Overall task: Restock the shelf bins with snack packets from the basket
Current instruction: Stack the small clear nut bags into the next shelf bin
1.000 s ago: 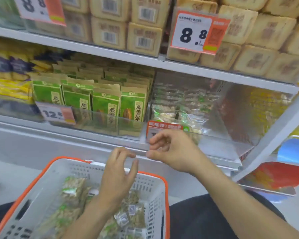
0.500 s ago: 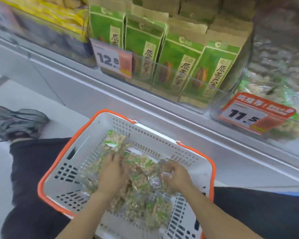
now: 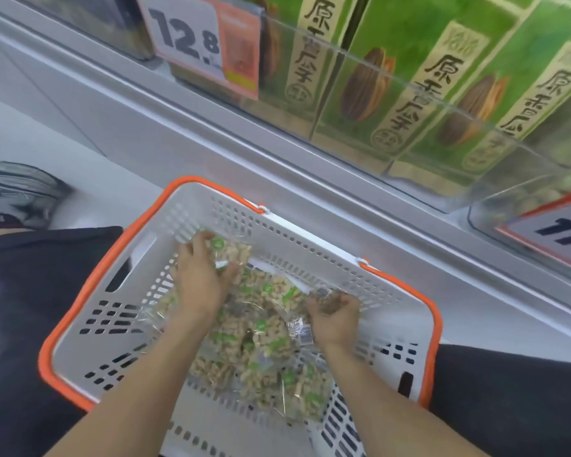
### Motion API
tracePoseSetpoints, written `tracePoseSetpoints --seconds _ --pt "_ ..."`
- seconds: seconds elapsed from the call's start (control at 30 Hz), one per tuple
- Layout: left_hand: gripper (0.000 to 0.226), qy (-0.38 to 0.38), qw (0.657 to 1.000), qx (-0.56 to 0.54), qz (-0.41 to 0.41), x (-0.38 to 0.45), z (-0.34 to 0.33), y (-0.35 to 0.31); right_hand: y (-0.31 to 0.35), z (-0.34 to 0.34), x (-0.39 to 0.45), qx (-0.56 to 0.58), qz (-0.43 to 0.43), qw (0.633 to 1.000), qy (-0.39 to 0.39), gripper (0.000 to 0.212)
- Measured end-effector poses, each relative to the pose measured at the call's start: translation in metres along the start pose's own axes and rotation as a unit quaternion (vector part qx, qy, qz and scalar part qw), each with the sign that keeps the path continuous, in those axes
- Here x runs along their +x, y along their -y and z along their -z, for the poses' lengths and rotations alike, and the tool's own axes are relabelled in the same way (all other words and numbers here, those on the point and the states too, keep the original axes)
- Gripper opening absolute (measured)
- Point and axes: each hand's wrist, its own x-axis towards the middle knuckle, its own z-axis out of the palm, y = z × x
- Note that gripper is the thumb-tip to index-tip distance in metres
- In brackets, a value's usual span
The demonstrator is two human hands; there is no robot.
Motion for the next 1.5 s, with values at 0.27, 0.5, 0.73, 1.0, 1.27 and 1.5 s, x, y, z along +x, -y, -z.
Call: tracePoseSetpoints --seconds 0.27,0.5,0.73,1.0,1.27,1.5 --pt "0.061 0.101 0.993 -0.031 0.05 -0.042 -0.024 0.003 0.01 0.022 -0.01 0.014 0.02 0.999 0.025 0.053" --pt "0.043 0.136 0.991 0.0 0.015 -0.042 -0.014 0.001 0.017 0.03 -0.017 -0.021 0.078 0.989 0.121 0.01" --pt "0.053 0.137 0.979 -0.13 0.071 -0.068 0.012 -0.007 0.062 0.037 -0.044 0.065 0.102 0.973 0.198 0.022" --pt "0.087 0.189 0.854 -0.459 0.154 -0.092 0.07 -0.028 0.162 0.079 -0.102 0.123 0.18 0.923 0.317 0.028" --pt "0.018 0.308 0.713 -0.626 0.069 -0.11 0.123 -0.087 0.226 0.174 -0.139 -0.14 0.425 0.859 0.249 0.059" --pt "0.08 0.241 0.75 -0.615 0.033 -0.116 0.127 -0.122 0.231 0.201 -0.14 -0.094 0.454 0.843 0.274 0.106"
